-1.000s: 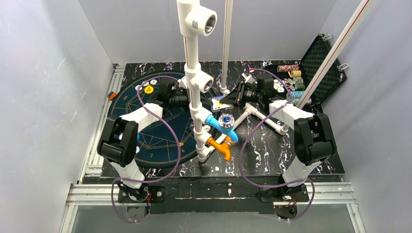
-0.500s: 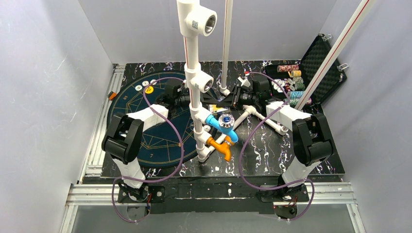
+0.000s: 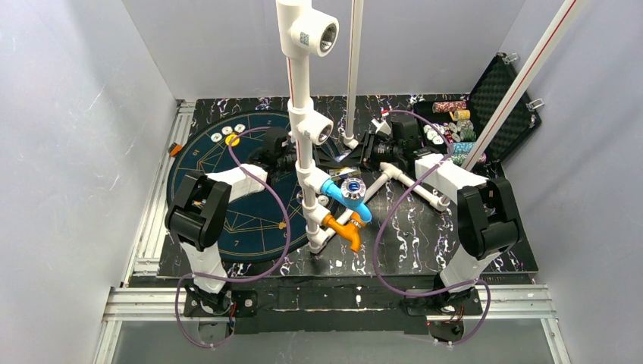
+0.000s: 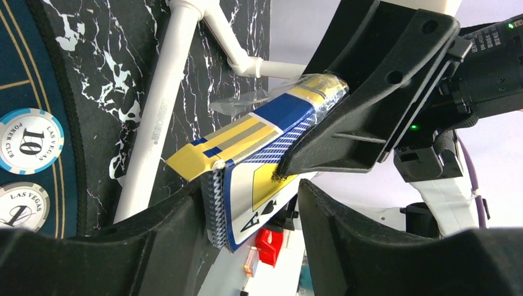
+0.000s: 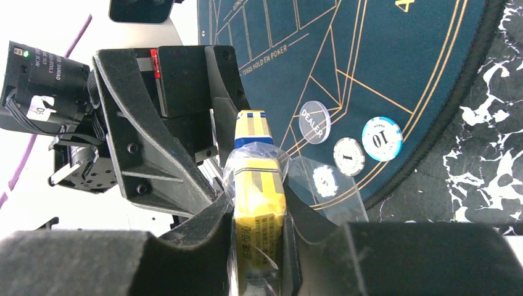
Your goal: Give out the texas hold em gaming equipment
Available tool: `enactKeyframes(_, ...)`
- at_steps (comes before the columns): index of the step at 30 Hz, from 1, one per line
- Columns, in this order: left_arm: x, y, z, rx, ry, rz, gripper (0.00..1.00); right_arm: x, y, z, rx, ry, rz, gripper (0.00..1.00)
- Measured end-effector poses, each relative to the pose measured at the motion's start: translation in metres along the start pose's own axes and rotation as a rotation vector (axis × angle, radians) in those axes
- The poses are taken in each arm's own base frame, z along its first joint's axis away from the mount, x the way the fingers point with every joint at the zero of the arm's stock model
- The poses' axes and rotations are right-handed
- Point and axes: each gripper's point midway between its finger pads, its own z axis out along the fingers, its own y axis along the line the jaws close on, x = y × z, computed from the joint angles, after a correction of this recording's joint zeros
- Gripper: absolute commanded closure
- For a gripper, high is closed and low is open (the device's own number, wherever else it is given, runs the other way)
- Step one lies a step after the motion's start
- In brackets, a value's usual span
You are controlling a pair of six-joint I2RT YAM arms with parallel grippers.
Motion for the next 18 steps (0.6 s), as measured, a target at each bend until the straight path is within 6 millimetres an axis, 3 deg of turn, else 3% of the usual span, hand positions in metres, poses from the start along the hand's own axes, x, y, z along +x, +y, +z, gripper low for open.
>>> enactKeyframes(6,0.0050,-0.0009,0.0027,0.006,0.019,-0.011,0.49,0.0000,-0.0040,0.0004,0.020,-0.005,0.001,0.52)
enactKeyframes(11,0.0066,-0.0022,0.0034,0.010,0.024,-0.009,0.57,-0.0011,-0.0029,0.0004,0.017,-0.007,-0.013,0.73)
enactKeyframes(15,0.0081,0.0010,0.0031,0.005,0.026,-0.015,0.65,-0.0006,0.0016,0.0006,0.003,0.000,-0.020,0.98)
enactKeyframes(18,0.0073,0.0007,0.0023,0.010,0.024,-0.016,0.68,-0.0019,0.0022,-0.0001,-0.001,-0.003,-0.016,0.99)
